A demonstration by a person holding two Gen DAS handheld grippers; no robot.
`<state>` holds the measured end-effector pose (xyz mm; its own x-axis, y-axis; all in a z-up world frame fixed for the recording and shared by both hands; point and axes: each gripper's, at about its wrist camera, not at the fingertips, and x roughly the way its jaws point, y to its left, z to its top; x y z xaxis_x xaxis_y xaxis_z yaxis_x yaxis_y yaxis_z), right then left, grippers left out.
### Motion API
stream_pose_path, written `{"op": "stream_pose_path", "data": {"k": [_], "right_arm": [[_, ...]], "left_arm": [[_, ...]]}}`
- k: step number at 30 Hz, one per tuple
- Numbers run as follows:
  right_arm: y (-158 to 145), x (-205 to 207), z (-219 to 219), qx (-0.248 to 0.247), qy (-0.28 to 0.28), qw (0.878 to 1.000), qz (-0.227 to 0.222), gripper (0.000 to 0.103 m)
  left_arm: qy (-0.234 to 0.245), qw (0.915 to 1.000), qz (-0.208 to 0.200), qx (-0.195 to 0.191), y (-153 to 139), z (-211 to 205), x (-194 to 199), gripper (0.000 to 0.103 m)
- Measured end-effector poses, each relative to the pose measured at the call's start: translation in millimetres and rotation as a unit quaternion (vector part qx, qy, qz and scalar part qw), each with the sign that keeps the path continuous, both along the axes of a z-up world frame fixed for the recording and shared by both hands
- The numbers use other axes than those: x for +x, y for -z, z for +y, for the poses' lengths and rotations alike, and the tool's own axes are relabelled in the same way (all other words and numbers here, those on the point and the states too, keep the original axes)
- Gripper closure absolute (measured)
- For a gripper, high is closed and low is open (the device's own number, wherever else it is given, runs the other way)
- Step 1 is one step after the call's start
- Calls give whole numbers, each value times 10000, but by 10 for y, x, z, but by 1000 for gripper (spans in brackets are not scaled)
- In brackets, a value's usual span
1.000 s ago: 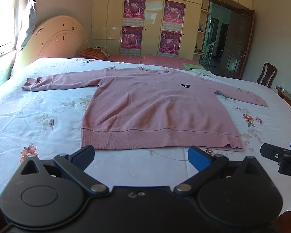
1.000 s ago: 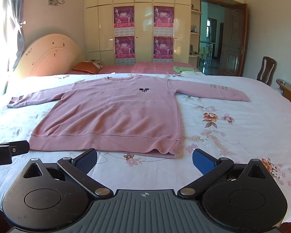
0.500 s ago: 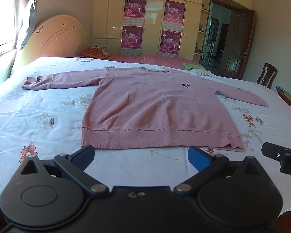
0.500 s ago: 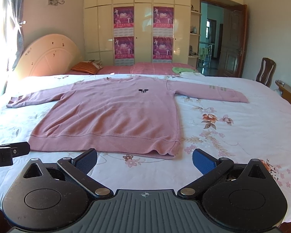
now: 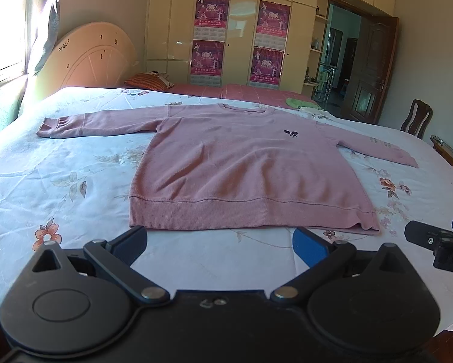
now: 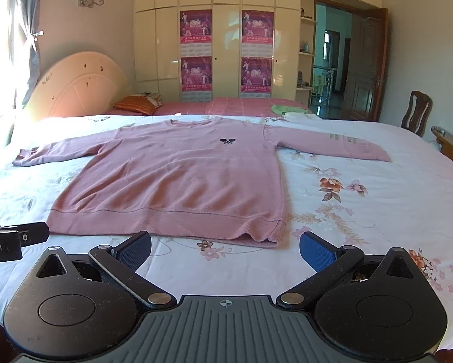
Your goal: Fold small clothes
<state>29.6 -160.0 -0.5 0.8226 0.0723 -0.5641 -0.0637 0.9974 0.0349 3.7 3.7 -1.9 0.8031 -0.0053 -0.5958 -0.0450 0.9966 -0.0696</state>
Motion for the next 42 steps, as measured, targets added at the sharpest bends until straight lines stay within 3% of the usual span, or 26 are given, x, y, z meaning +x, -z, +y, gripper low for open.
{"op": "stream_pose_path", "data": {"k": [42], "right_arm": [[22, 62, -131, 103, 127, 9998, 116, 0]], "left_arm": [[-73, 9999, 29, -91, 22, -64, 55, 0]]}}
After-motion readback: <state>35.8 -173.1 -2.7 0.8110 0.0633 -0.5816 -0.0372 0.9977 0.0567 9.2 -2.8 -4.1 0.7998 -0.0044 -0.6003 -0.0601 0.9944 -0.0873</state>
